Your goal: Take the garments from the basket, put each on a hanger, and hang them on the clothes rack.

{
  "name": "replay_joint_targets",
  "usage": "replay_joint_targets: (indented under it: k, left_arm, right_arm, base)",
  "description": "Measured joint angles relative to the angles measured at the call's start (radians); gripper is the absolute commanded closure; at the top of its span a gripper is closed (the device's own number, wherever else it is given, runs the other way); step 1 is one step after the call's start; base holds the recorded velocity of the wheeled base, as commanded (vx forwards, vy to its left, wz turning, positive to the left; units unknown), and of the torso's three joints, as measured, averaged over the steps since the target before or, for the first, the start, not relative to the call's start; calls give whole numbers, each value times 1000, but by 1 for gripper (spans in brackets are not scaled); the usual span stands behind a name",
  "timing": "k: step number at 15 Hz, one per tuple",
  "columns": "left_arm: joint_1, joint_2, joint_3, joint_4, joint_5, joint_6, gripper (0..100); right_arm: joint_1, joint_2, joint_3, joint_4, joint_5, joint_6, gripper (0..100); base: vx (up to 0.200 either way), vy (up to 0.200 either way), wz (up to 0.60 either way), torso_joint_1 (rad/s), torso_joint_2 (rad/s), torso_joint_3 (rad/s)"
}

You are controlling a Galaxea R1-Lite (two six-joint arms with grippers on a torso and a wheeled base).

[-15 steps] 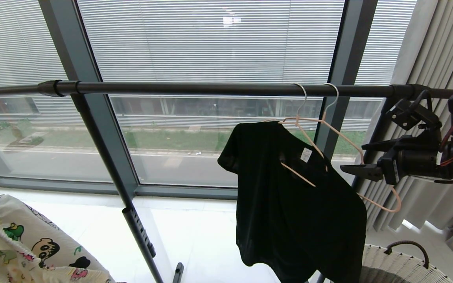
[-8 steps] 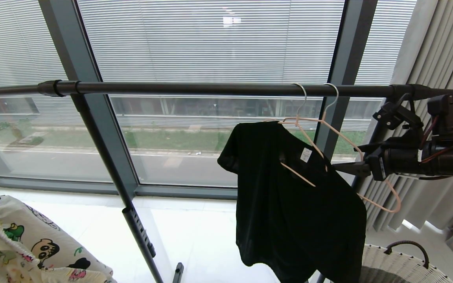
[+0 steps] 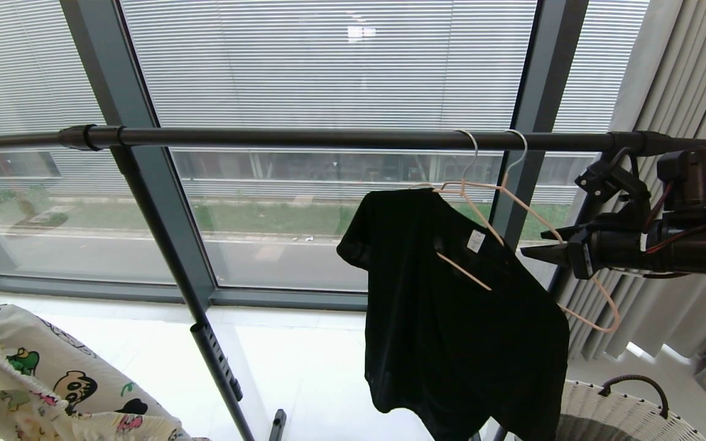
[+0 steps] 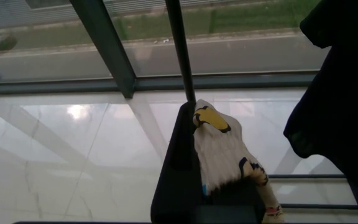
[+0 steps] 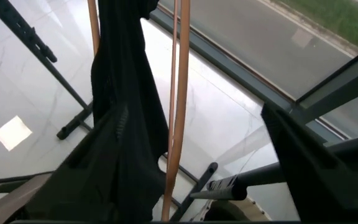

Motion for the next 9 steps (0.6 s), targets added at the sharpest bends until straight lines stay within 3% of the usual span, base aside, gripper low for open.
replay_joint_targets:
  k: [9]
  left_arm:
    - [0, -1, -1, 0, 0, 0, 100]
  right_arm:
    - [0, -7, 5, -4, 0, 9, 100]
  base:
    - [0, 0, 0, 0, 0, 0]
